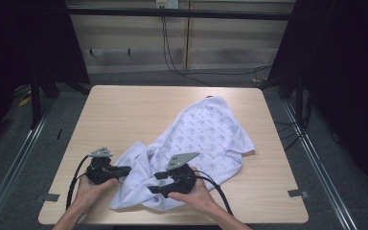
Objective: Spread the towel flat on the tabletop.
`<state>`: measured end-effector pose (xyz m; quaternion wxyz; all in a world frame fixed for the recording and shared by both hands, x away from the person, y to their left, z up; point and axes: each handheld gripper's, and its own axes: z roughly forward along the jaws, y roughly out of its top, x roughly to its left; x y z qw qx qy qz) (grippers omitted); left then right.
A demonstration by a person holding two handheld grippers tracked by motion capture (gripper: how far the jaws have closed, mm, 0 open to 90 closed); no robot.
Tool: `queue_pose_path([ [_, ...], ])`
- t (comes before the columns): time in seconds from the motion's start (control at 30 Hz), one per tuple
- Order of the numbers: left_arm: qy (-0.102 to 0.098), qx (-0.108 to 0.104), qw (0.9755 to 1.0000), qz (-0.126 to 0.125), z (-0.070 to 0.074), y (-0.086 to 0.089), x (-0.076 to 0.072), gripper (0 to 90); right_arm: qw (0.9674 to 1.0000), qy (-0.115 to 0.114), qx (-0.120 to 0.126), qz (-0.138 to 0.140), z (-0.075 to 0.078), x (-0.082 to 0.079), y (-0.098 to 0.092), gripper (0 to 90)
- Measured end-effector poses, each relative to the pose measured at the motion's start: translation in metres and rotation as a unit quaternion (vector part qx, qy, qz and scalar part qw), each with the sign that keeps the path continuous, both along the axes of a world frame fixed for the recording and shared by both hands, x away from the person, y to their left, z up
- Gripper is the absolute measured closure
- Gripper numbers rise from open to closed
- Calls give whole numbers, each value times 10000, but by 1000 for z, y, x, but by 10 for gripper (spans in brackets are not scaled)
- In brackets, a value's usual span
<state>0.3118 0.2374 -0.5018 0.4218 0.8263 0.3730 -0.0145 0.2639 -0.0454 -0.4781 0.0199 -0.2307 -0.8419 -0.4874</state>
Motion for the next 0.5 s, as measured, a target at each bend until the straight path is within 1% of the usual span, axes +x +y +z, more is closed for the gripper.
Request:
queue_pose_path([
  [0.03, 11, -7, 10000, -3, 0, 1, -1, 807, 10000, -1, -30, -23, -2, -1, 2, 632],
  [0.07, 19, -22, 10000, 34, 0, 2, -1, 804, 9999, -91, -18, -67, -3, -3, 1, 778],
  [0.1, 56, -76, 9999, 90, 0, 4, -2, 791, 9998, -116, 51, -124, -3, -4, -3, 841],
  [0.17, 113, -162, 9996, 211, -1, 9, -1, 750, 9992, -49, 137, -383, 2, -5, -19, 856],
  [0.2, 119, -182, 9995, 221, -2, 11, -1, 749, 9984, -61, 205, -524, 5, -6, -30, 857],
  [0.23, 152, -210, 9994, 231, -3, 13, 0, 749, 9971, -71, 234, -719, 7, -6, -44, 857],
  [0.27, 217, -280, 9990, 258, -3, 13, 1, 749, 9958, -14, 269, -873, 9, -5, -58, 857],
  [0.3, 196, -258, 9991, 258, -3, 13, 1, 750, 9945, -31, 250, -1018, 11, -4, -73, 856],
  [0.33, 157, -187, 9993, 271, -3, 11, 1, 758, 9923, -96, 182, -1220, 12, -5, -87, 856],
  [0.37, 136, -162, 9995, 239, -3, 10, 0, 764, 9902, -49, 125, -1393, 11, -5, -101, 856],
  [0.4, 185, -215, 9994, 189, -3, 9, 0, 764, 9876, -7, 74, -1565, 9, -5, -115, 854],
  [0.43, 282, -297, 9991, 114, -4, 6, 0, 764, 9852, 48, 56, -1711, 6, -5, -129, 846],
  [0.47, 282, -297, 9991, 114, -4, 6, 0, 775, 9852, 48, 56, -1711, 6, -5, -129, 846],
  [0.5, 304, -278, 9991, -125, -5, -3, -3, 788, 9805, 376, 111, -1924, -4, -6, -154, 832],
])
